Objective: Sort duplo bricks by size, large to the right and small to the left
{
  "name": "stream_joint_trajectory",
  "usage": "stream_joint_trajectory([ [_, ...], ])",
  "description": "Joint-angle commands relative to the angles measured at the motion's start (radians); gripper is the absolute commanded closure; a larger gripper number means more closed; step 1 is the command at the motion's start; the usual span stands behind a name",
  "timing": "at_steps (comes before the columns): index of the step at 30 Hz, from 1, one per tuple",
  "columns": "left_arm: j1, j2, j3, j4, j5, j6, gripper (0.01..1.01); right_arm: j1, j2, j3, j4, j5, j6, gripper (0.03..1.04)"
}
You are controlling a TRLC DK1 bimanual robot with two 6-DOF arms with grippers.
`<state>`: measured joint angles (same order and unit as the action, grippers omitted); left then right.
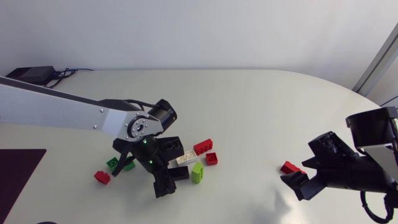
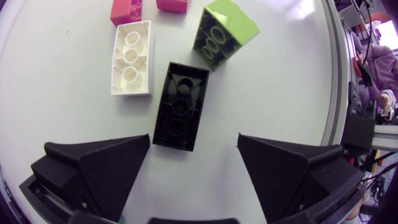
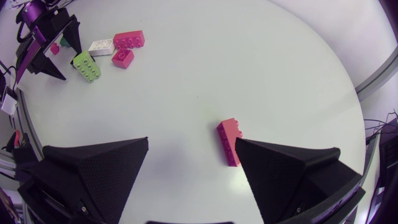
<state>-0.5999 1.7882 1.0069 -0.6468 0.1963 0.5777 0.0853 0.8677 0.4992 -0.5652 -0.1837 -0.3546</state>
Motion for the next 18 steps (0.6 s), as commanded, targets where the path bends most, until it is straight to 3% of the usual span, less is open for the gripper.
stream_joint_trajectory([
  [1, -0.005, 0.031, 0.036, 0.009, 0.009, -0.021, 0.077, -0.002, 0.004, -0.014, -0.004, -0.002, 0.020, 0.06],
  [8, -0.009, 0.060, 0.045, 0.052, 0.008, -0.035, 0.236, -0.002, 0.007, -0.024, 0.001, 0.000, 0.020, 0.06],
  [10, -0.014, 0.076, 0.044, 0.053, 0.008, -0.033, 0.377, -0.005, 0.007, -0.024, -0.001, 0.000, 0.020, 0.06],
  [13, -0.014, 0.082, 0.035, 0.070, 0.008, -0.035, 0.733, -0.009, 0.002, -0.024, -0.005, 0.001, 0.017, 0.06],
  [14, -0.012, 0.079, 0.035, 0.072, 0.009, -0.036, 0.790, -0.012, 0.002, -0.024, -0.005, 0.001, 0.017, 0.06],
  [18, -0.014, 0.042, 0.024, 0.067, 0.008, -0.036, 0.802, -0.012, -0.003, -0.022, -0.009, 0.000, 0.016, 0.06],
])
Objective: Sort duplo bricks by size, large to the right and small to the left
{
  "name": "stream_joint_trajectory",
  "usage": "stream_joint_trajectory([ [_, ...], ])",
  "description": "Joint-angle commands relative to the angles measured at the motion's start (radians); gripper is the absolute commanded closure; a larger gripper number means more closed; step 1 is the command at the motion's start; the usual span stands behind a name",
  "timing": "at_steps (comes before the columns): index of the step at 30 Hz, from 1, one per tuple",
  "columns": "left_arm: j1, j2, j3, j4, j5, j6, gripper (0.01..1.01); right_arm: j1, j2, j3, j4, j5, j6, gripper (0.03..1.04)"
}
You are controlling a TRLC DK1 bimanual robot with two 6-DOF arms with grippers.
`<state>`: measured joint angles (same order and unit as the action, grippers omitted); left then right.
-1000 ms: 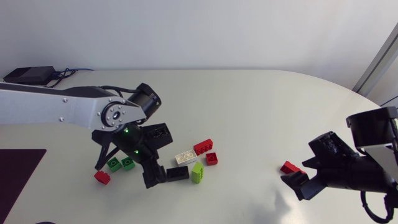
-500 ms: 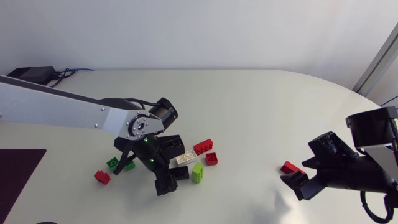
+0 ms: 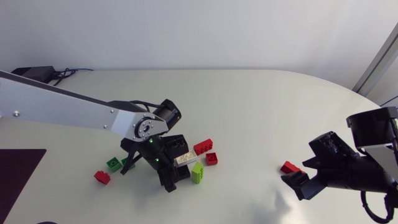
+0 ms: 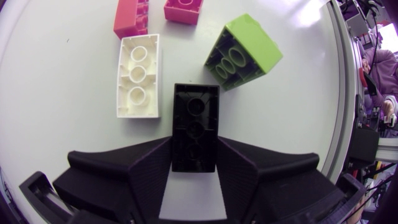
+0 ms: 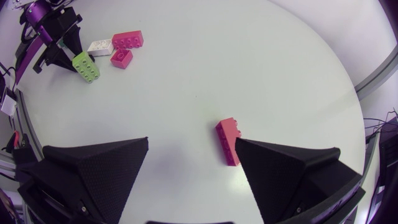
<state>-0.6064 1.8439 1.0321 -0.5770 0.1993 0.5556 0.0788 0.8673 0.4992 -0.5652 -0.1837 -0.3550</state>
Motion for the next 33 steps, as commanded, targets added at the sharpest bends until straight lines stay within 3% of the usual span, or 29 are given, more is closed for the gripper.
stream_joint_trajectory([
  [1, -0.007, -0.026, -0.001, -0.004, 0.005, -0.014, 0.802, -0.005, -0.002, -0.021, -0.009, -0.002, 0.016, 0.06],
  [9, -0.006, -0.150, 0.074, -0.089, 0.006, -0.034, 0.803, 0.004, -0.004, 0.006, -0.024, -0.005, 0.027, 0.06],
  [13, -0.047, -0.152, 0.143, -0.092, 0.006, -0.077, 0.802, 0.004, -0.007, -0.005, -0.024, -0.007, 0.031, 0.06],
  [19, -0.150, -0.029, 0.266, -0.095, 0.017, -0.115, 0.800, 0.004, -0.037, -0.030, -0.025, -0.007, 0.034, 0.06],
  [33, -0.293, 0.235, 0.522, -0.095, 0.089, -0.135, 0.798, -0.022, -0.025, -0.044, -0.019, 0.000, 0.033, 0.06],
])
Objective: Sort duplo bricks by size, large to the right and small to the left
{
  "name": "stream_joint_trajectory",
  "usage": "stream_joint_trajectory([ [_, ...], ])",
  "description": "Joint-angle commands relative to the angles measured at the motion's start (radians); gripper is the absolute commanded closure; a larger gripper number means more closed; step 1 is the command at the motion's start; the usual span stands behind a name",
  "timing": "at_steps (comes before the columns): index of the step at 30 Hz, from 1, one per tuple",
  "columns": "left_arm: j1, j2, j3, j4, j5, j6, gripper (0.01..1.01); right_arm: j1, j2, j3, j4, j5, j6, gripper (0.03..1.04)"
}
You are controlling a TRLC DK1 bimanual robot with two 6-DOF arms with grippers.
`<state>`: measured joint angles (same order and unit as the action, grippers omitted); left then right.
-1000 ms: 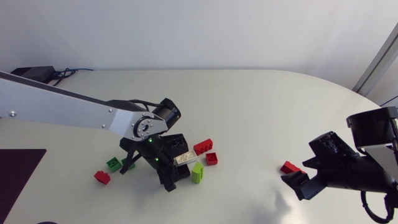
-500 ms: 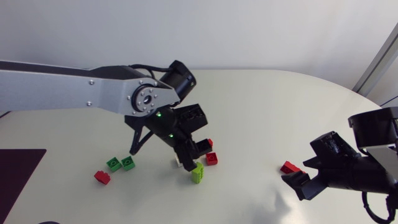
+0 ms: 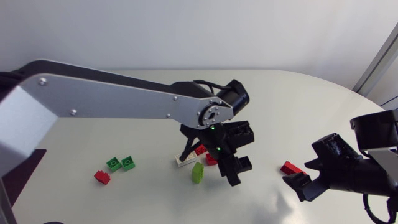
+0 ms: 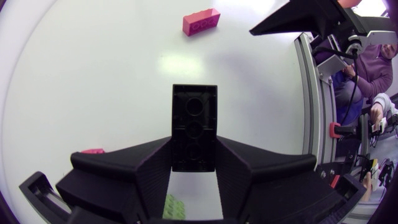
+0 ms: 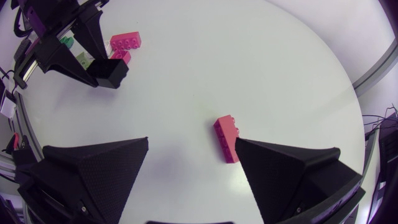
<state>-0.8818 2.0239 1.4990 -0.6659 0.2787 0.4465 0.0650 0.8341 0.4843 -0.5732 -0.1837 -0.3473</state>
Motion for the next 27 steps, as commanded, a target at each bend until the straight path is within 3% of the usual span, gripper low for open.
stream_joint_trajectory([
  [1, -0.022, 0.073, 0.075, -0.006, 0.010, -0.034, 0.798, -0.011, 0.008, -0.030, -0.011, 0.000, 0.025, 0.06],
  [7, -0.055, 0.159, 0.148, -0.009, 0.010, -0.055, 0.790, -0.031, 0.008, -0.033, -0.013, 0.001, 0.013, 0.06],
  [8, -0.059, 0.165, 0.159, -0.020, 0.010, -0.057, 0.731, -0.034, 0.008, -0.033, -0.013, 0.001, 0.011, 0.06],
  [9, -0.059, 0.168, 0.168, -0.031, 0.010, -0.057, 0.570, -0.036, 0.008, -0.032, -0.014, 0.001, 0.008, 0.06],
  [10, -0.057, 0.170, 0.175, -0.044, 0.010, -0.055, 0.274, -0.036, 0.007, -0.032, -0.017, 0.001, 0.008, 0.06],
  [11, -0.057, 0.168, 0.179, -0.055, 0.010, -0.054, 0.080, -0.036, 0.005, -0.030, -0.020, 0.001, 0.008, 0.06],
  [12, -0.054, 0.165, 0.184, -0.066, 0.010, -0.052, 0.044, -0.036, 0.003, -0.029, -0.024, 0.001, 0.008, 0.06],
  [22, -0.014, 0.088, 0.202, -0.150, 0.010, -0.046, 0.044, -0.039, -0.036, -0.013, -0.054, 0.000, 0.010, 0.06],
  [27, 0.106, -0.028, 0.142, -0.207, 0.010, -0.008, 0.044, -0.033, -0.041, -0.004, -0.059, 0.000, 0.008, 0.06],
])
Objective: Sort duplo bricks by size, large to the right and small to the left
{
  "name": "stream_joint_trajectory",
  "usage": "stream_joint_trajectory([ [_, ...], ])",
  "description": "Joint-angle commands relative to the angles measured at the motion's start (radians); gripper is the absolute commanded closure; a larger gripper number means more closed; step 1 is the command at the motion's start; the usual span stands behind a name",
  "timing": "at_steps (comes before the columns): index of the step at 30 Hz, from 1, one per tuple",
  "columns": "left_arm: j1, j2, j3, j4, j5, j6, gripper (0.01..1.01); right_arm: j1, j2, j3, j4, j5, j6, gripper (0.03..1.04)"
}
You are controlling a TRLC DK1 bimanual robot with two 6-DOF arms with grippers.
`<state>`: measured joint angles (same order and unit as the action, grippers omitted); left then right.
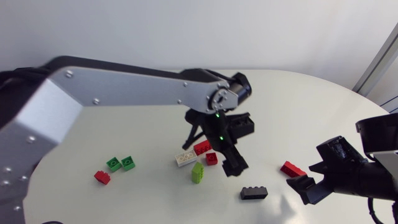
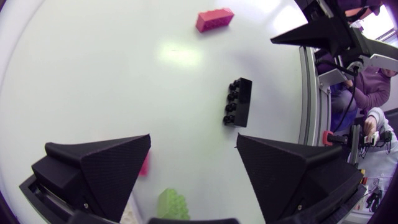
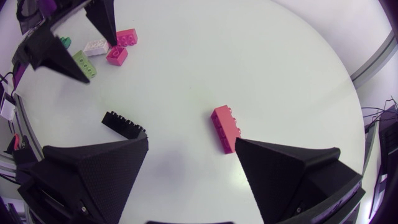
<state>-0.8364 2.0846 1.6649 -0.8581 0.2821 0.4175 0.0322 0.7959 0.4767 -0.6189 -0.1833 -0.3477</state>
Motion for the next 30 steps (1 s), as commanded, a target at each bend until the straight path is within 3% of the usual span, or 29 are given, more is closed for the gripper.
stream_joint_trajectory([
  [1, 0.089, -0.123, -0.051, -0.015, 0.006, 0.032, 0.044, 0.002, -0.003, 0.003, -0.008, -0.002, 0.009, 0.06],
  [7, 0.214, -0.233, -0.206, -0.015, 0.006, 0.092, 0.044, 0.026, 0.003, 0.002, 0.005, -0.004, 0.029, 0.06],
  [11, 0.255, -0.238, -0.274, -0.009, -0.006, 0.116, 0.049, 0.035, 0.000, 0.005, 0.007, -0.005, 0.039, 0.06],
  [18, 0.275, -0.235, -0.392, 0.065, -0.008, 0.126, 0.049, 0.035, 0.002, 0.011, 0.007, -0.005, 0.039, 0.06],
  [30, 0.316, -0.184, -0.458, 0.119, -0.020, 0.147, 0.049, 0.049, 0.054, 0.066, 0.015, -0.005, 0.050, 0.06],
])
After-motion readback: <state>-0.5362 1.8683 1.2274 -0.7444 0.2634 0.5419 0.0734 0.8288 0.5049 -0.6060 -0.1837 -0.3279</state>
